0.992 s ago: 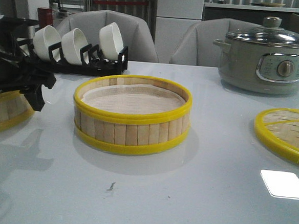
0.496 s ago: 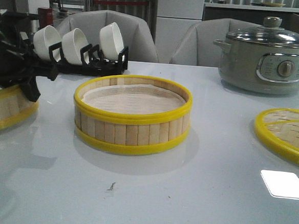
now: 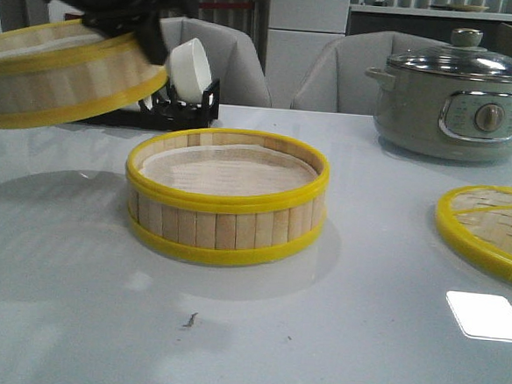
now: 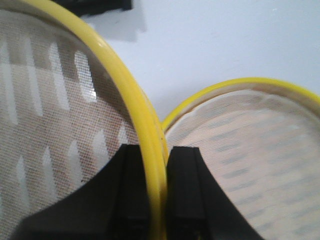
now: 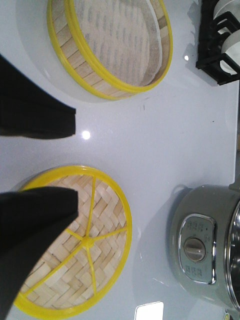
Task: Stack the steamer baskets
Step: 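Lower the held basket onto the middle steamer basket with left gripper, then open the left gripper and raise it away from the stack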
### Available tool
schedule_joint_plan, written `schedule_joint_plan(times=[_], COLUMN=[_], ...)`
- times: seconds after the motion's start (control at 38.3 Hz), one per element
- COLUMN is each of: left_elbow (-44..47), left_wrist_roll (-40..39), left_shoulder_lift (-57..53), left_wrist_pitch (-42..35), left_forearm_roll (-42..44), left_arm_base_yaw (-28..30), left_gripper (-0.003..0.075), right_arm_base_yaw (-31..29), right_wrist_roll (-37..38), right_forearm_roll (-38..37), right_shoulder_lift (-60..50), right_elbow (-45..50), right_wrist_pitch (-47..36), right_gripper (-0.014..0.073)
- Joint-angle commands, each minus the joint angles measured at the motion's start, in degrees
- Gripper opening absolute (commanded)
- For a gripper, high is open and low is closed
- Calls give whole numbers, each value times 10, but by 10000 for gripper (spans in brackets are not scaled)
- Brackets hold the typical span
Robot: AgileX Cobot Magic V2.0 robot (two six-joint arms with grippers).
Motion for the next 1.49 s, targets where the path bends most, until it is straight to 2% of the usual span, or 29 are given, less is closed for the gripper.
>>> schedule_joint_plan(times=[0.0, 0.18, 0.34, 0.99, 1.1, 1.33, 1.46], left_elbow=[-42, -59, -60, -60, -60, -62, -62], left_wrist_roll=[2, 2, 2, 2, 2, 13, 13], left_shoulder_lift=[-26, 8, 39, 66, 66, 66, 65], left_wrist_pitch=[-25, -24, -25, -27, -27, -27, -25], left_forearm_roll=[5, 4, 4, -20, -20, -20, -20], left_arm_base_yaw=[-52, -150, -193, -200, -200, -200, -200], left_gripper=[87, 87, 87, 92, 144, 424, 436], right_arm_base_yaw=[-2, -2, -2, -2, -2, -2, -2], right_wrist_roll=[-5, -5, -5, -5, -5, -5, -5], right_forearm_roll=[-7, -7, -7, -7, -7, -7, -7], right_shoulder_lift=[-2, -2, -2, -2, -2, -2, -2], right_elbow=[-20, -20, -20, -20, -20, -20, -20], right_wrist_pitch=[-52, -52, -52, -51, -51, -51, -51], right_gripper=[362, 362, 362, 362, 362, 362, 362])
